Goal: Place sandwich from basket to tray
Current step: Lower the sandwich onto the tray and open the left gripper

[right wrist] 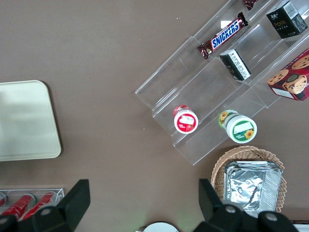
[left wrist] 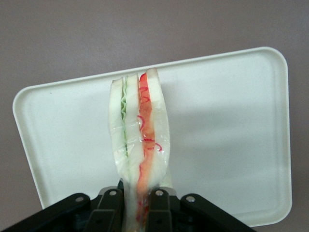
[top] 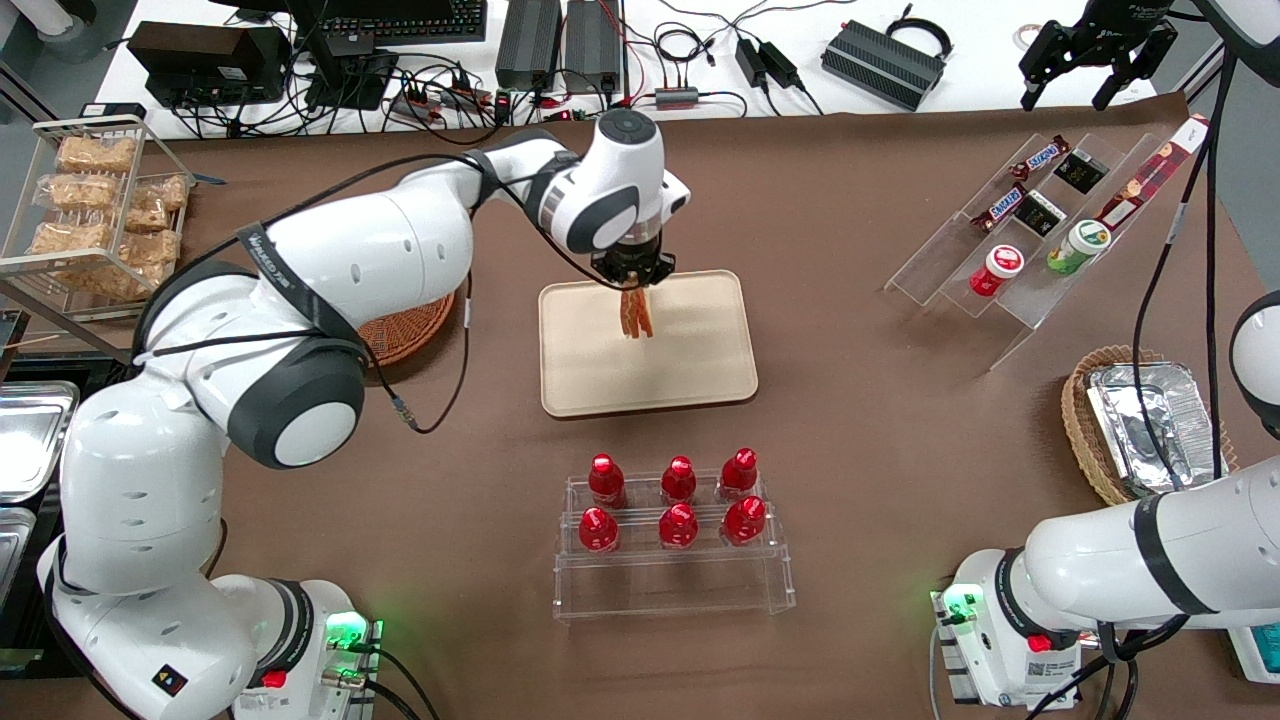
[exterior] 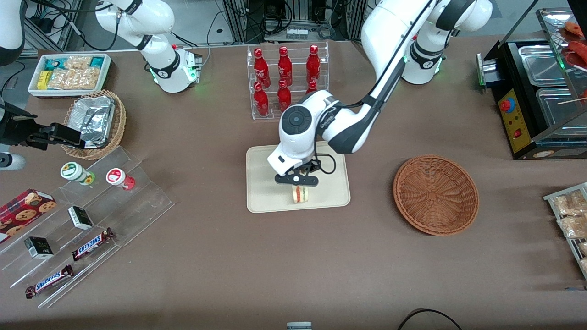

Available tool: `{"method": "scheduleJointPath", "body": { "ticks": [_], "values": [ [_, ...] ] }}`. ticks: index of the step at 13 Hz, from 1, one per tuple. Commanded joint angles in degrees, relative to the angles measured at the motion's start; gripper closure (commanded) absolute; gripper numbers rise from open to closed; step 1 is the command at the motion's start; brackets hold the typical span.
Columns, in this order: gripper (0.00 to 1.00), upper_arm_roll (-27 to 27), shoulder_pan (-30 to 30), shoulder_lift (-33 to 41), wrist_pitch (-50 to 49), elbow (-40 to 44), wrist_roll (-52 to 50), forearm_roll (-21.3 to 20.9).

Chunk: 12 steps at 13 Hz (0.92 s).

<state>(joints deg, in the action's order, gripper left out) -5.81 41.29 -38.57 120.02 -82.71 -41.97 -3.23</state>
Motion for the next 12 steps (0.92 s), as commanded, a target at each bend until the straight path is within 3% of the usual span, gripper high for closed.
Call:
{"method": "scheduleJointPath", "body": {
  "ticks": [1,8,9,10,11,12],
  "values": [
    [0.82,0.9,1.4,-1.5,0.6,0.6,-1.5,-1.1],
    [0.78,0.8,2.7,-1.7,5.1,-5.3,-3.6,-0.9],
    [0.65,0.8,2.7,-1.7,5.1,-5.5,-3.6,-0.9],
    [0.24,0.8,2.7,-1.7,5.1,-5.5,-3.5,-0.9],
    [0.0,0.8,2.7,-1.6,5.0,-5.4,-3.6,-0.8],
    [0.0,0.8,2.7,-1.4,4.7,-5.4,-4.4,-0.8]
  ]
}}
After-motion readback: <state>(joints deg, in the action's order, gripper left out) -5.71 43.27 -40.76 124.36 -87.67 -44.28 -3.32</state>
